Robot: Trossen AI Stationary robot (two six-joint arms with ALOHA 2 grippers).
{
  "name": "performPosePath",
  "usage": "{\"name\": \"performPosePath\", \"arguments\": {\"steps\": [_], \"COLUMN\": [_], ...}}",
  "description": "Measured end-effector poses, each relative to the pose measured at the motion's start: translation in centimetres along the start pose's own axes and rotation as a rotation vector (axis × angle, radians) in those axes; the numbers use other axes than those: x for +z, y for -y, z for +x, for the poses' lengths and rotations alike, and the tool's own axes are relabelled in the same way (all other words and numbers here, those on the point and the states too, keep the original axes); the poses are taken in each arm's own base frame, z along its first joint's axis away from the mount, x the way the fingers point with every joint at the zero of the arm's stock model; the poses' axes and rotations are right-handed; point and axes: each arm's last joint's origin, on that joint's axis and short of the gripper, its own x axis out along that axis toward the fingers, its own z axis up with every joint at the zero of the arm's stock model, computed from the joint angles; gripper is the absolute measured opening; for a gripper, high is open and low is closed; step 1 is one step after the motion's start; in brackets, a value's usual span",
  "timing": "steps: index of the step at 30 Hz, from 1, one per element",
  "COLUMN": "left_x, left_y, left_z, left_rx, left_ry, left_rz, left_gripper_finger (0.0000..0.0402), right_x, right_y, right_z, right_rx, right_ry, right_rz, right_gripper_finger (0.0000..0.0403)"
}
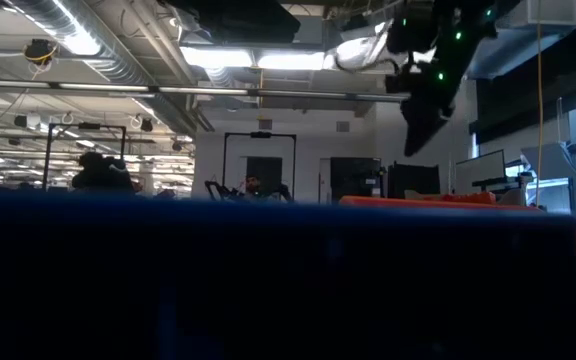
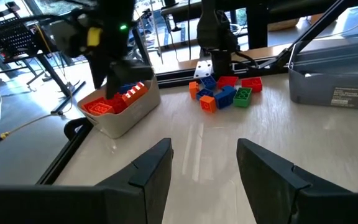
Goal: Sort blocks by size
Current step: Put the orange game piece into the gray bin
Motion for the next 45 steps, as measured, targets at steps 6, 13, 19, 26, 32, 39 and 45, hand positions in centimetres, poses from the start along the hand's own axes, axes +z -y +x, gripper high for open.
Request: {"name": "performPosePath", "arguments": {"steps": [6, 13, 19, 26, 32, 39, 45], "left_x": [0.0, -1.4, -2.9, -4.9, -7.0, -8.5, -9.0], "left_y": [0.2, 2.4, 5.0, 7.9, 10.1, 12.1, 13.5], "left_z": [-0.1, 0.4, 0.8, 1.3, 2.3, 3.2, 2.8], "left_rx": [-0.008, -0.063, -0.114, -0.160, -0.177, -0.203, -0.236], "left_ry": [-0.001, -0.071, -0.121, -0.183, -0.205, -0.176, -0.171], "left_rz": [-0.006, -0.023, -0.050, -0.084, -0.139, -0.172, -0.184], "left_gripper_finger": [0.0169, 0.0169, 0.0169, 0.0169, 0.0169, 0.0169, 0.0169], "right_x": [0.0, -0.8, -2.0, -5.4, -8.9, -11.3, -11.8], "right_y": [-5.6, -11.5, -15.4, -19.5, -21.4, -22.9, -24.6], "right_z": [-2.2, -5.6, -8.3, -9.1, -7.3, -4.2, -2.2], "right_rx": [0.184, 0.359, 0.490, 0.640, 0.745, 0.777, 0.789], "right_ry": [0.097, 0.245, 0.353, 0.467, 0.563, 0.525, 0.504], "right_rz": [-0.115, -0.251, -0.312, -0.395, -0.363, -0.323, -0.327], "right_gripper_finger": [0.0195, 0.0195, 0.0195, 0.0195, 0.0195, 0.0195, 0.0195]}}
